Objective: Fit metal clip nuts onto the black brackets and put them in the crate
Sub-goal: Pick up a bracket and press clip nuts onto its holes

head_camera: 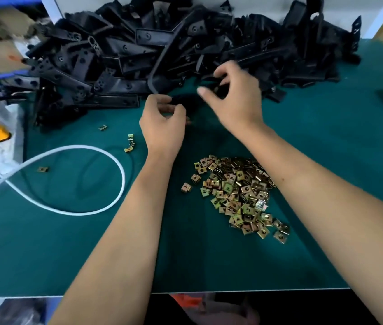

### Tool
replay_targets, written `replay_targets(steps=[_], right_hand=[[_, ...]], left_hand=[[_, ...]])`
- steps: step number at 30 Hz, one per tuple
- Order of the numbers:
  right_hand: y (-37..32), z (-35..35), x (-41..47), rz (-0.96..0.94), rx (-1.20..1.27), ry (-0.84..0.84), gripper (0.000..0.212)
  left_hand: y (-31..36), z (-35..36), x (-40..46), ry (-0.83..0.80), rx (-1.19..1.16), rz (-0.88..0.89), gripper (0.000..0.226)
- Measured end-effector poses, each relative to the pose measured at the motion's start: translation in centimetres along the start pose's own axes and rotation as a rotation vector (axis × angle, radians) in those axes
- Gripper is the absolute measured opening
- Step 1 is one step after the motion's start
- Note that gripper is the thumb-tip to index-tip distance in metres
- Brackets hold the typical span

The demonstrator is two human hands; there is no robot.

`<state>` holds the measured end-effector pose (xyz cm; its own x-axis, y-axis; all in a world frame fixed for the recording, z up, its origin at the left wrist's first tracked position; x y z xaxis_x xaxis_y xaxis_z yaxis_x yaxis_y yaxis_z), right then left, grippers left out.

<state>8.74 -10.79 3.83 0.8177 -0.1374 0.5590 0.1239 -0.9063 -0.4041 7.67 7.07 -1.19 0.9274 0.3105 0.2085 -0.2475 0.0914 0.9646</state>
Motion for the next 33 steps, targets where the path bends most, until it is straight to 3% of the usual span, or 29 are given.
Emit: replay_targets(steps=[3, 5, 9, 12, 14, 17, 20, 24, 27, 30, 33], right_hand=[[0.3, -4.0, -0.6, 0.014, 0.207, 0.247, 0.020], [0.6, -5.7, -1.0, 0.004, 0.341, 0.279, 0.010], [-0.4, -6.0, -2.8, -0.140, 0.689, -0.077, 0.018], [-0.9, -4.4, -5.2, -0.265, 0.662, -0.390, 0.027], [-0.5, -3.3, -6.4, -0.236, 0.683, -0.511, 0.033], [0.5, -2.6, -6.9, -0.157, 0.654, -0.493, 0.031], [1.3, -2.5, -6.5, -0.187, 0.380, -0.461, 0.017], [0.7, -0.9, -7.9, -0.354, 0.055, -0.732, 0.045], [0.2, -0.6, -8.1, -0.379, 0.052, -0.781, 0.032], [0.1, -1.1, -8.0, -0.398, 0.105, -0.777, 0.009], [0.8, -1.5, -7.7, -0.345, 0.130, -0.734, 0.007]], left_hand=[[-0.1, 0.6, -0.2, -0.047, -0.218, -0.101, 0.011], [0.0, 1.2, -0.4, -0.086, -0.324, -0.194, 0.008], [0.2, 3.1, -1.5, -0.308, -0.600, -0.481, 0.047], [0.9, 3.9, -2.3, -0.460, -0.757, -0.570, 0.068], [1.4, 3.9, -2.4, -0.421, -0.845, -0.562, 0.062], [2.2, 2.9, -1.8, -0.261, -0.874, -0.441, 0.043], [3.1, 1.1, -0.7, -0.137, -0.771, -0.255, 0.034], [4.1, 0.3, -0.7, -0.109, -0.522, -0.008, 0.030], [4.4, 0.9, -2.1, -0.196, -0.220, 0.169, 0.038], [3.5, 2.1, -3.1, -0.342, 0.012, 0.196, 0.032], [3.2, 2.6, -3.1, -0.364, 0.226, 0.271, 0.051]])
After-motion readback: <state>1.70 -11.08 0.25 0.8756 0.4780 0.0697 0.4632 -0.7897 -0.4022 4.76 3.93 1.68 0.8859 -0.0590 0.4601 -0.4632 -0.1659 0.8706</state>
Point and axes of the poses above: each hand's wrist, its own x-axis towards the middle knuckle, its own z-axis out of the palm, y = z × x, the point moved 5 cm from there along x, towards the middle knuckle, and after that the axes turned 14 degrees about -x, right-handed, at the moved point
